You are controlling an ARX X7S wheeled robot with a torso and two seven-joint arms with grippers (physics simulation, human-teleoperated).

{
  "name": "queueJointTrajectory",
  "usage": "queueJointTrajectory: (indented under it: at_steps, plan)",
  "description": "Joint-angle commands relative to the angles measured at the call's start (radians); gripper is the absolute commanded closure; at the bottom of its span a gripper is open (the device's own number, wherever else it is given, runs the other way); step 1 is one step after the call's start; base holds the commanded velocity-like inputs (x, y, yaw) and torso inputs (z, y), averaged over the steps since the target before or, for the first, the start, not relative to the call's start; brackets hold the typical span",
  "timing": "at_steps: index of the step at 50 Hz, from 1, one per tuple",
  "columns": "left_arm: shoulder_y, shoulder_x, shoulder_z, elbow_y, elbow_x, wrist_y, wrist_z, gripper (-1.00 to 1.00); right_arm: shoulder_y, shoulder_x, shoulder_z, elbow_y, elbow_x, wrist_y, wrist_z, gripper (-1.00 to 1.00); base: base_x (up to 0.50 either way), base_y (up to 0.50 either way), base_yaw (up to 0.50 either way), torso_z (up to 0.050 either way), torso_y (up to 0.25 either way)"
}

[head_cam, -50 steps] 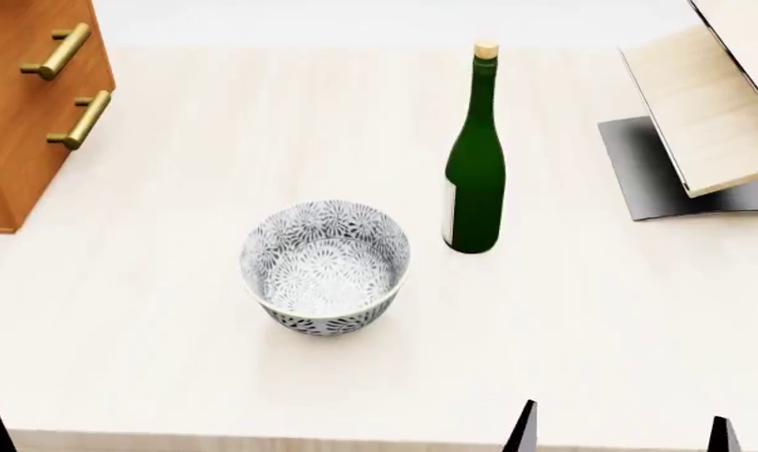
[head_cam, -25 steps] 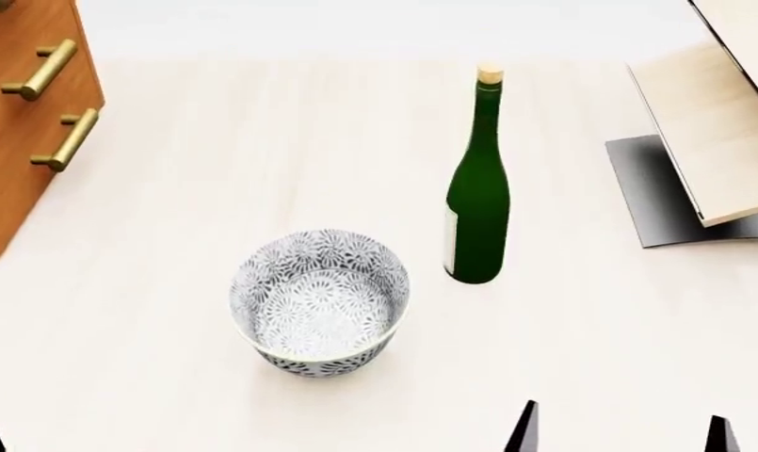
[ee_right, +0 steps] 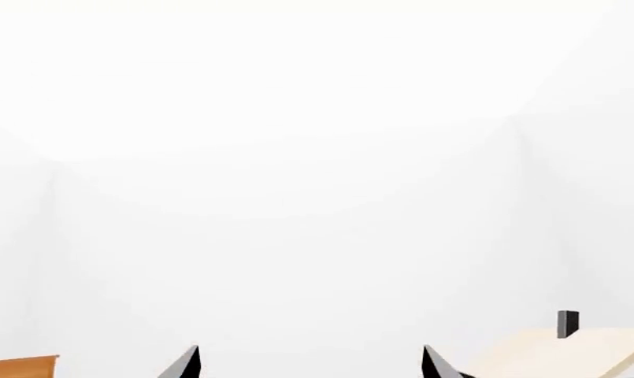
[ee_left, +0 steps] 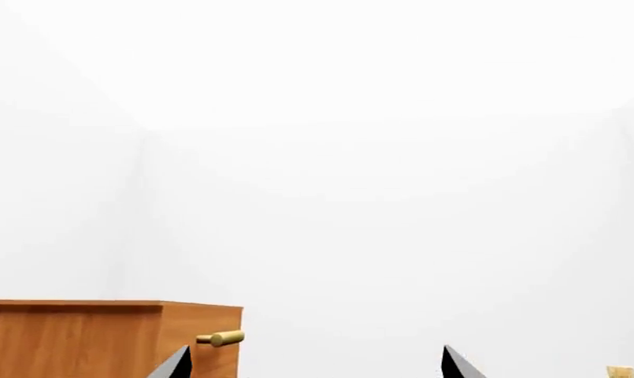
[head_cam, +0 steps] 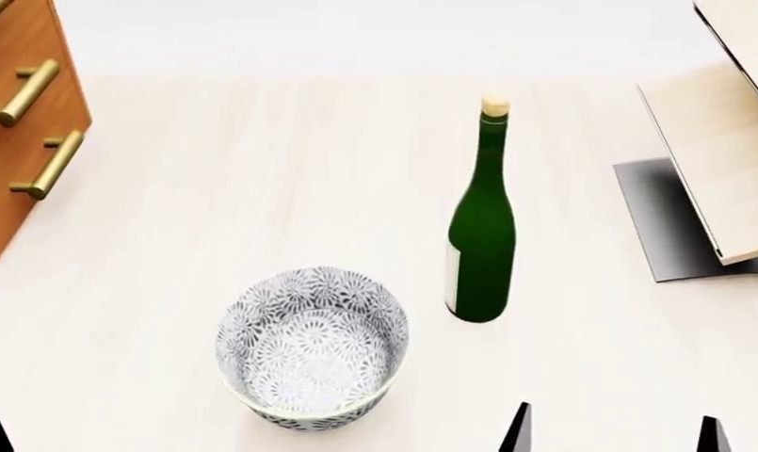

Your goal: Put the wine bottle on the wine rack.

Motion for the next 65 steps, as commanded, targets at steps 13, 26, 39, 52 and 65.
queueJointTrajectory:
  at_steps: [13,26,39,52,65]
  plan:
    - [0.000,-0.017,0.017,0.003,0.016,-0.002,-0.020,-1.00,0.003,0.014,-0.015,0.009,-0.006,-0.004,0.021,-1.00,0.18,0.00,0.00,0.000,0.000]
    - [-0.006,-0.028,0.024,0.004,0.005,-0.013,-0.026,-1.00,0.011,0.024,-0.023,0.009,0.001,0.016,0.032,-1.00,0.18,0.00,0.00,0.000,0.000]
    - [-0.004,-0.034,0.030,0.006,0.011,-0.011,-0.038,-1.00,0.011,0.032,-0.031,0.008,0.000,0.021,0.042,-1.00,0.18,0.00,0.00,0.000,0.000]
    - [-0.002,-0.041,0.037,0.007,0.013,-0.008,-0.049,-1.00,0.014,0.036,-0.037,0.019,-0.006,0.023,0.054,-1.00,0.18,0.00,0.00,0.000,0.000]
    - [-0.009,-0.048,0.049,-0.007,0.018,-0.003,-0.056,-1.00,0.040,0.033,-0.036,0.050,-0.016,0.081,0.079,-1.00,0.15,0.00,0.00,0.000,0.000]
